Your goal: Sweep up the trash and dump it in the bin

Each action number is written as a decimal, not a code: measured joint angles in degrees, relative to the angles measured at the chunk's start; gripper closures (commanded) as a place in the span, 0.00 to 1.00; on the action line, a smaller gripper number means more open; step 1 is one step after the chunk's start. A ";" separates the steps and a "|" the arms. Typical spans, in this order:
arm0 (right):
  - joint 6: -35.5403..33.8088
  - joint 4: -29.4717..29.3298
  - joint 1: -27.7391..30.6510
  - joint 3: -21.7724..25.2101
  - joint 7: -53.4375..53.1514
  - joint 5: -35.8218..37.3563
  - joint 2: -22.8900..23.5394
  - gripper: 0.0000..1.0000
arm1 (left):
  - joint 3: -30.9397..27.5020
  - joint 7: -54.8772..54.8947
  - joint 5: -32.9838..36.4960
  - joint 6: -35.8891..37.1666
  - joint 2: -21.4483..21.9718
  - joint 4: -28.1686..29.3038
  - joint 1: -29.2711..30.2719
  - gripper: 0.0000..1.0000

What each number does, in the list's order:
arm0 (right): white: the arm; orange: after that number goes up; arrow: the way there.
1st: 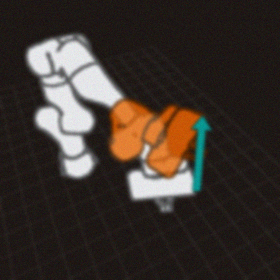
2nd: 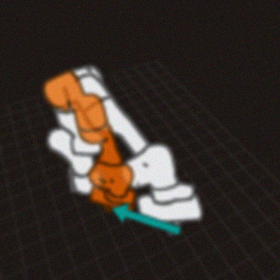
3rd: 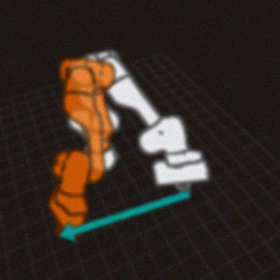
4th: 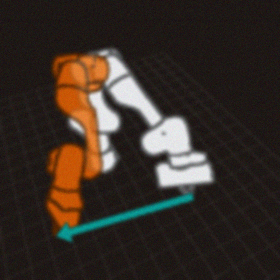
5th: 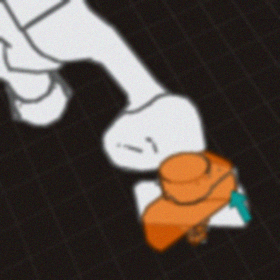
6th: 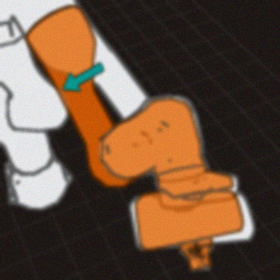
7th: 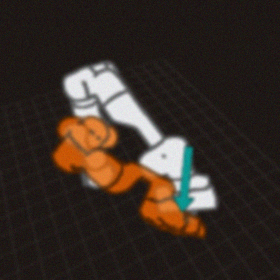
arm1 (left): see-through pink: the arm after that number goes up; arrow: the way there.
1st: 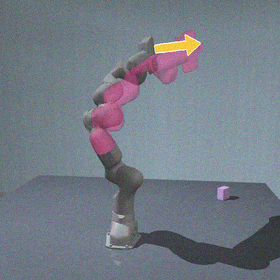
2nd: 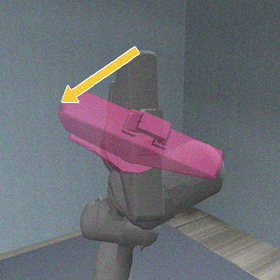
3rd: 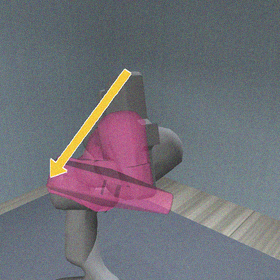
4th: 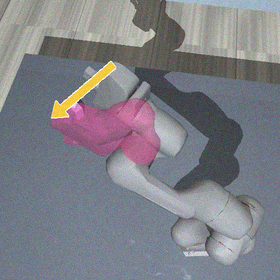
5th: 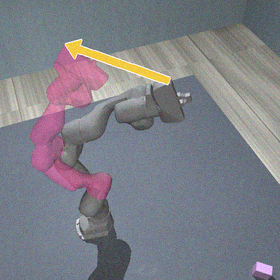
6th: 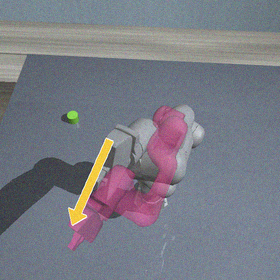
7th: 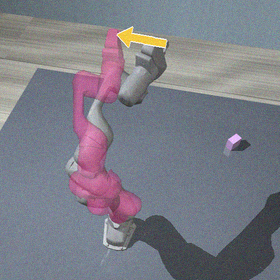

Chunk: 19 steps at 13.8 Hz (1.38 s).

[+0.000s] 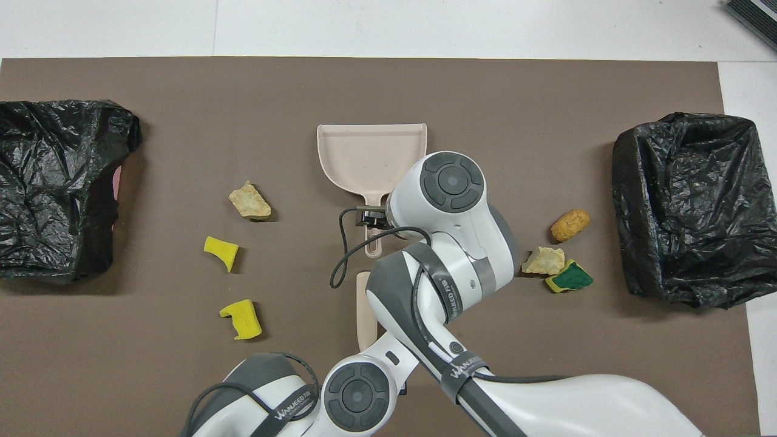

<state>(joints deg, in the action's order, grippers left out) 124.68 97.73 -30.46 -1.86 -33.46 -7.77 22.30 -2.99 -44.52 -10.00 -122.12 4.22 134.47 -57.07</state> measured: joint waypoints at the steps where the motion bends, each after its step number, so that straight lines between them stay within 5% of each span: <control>1: 0.26 0.03 -0.56 0.02 -0.04 -0.01 0.12 0.09 | -0.24 0.64 0.25 2.68 0.84 -0.25 0.96 1.00; 4: 1.49 0.17 -2.18 0.05 -0.06 0.01 0.99 0.24 | -0.72 3.57 2.43 10.65 4.59 -0.67 7.16 1.00; 10: 1.87 0.20 -2.60 0.13 -0.05 0.10 1.85 0.37 | -1.02 7.81 11.38 20.68 8.74 -0.74 17.72 1.00; 13: 2.52 0.20 -2.93 0.12 -0.05 1.20 2.28 0.64 | -1.06 7.86 12.48 27.26 9.85 -0.73 21.42 1.00; 15: 2.56 0.17 -2.95 0.12 0.02 2.63 2.31 1.00 | -1.06 5.10 12.54 30.18 10.79 -0.34 22.56 1.00; 19: 2.52 0.11 -3.02 0.11 0.51 3.39 2.30 1.00 | -0.62 -5.92 12.54 30.79 14.01 3.64 22.79 1.00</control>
<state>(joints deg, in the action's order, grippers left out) 127.21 97.84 -33.48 -1.75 -32.95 -4.38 24.60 -3.61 -50.44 2.54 -91.33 18.23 138.11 -34.28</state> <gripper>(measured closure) 0.678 0.740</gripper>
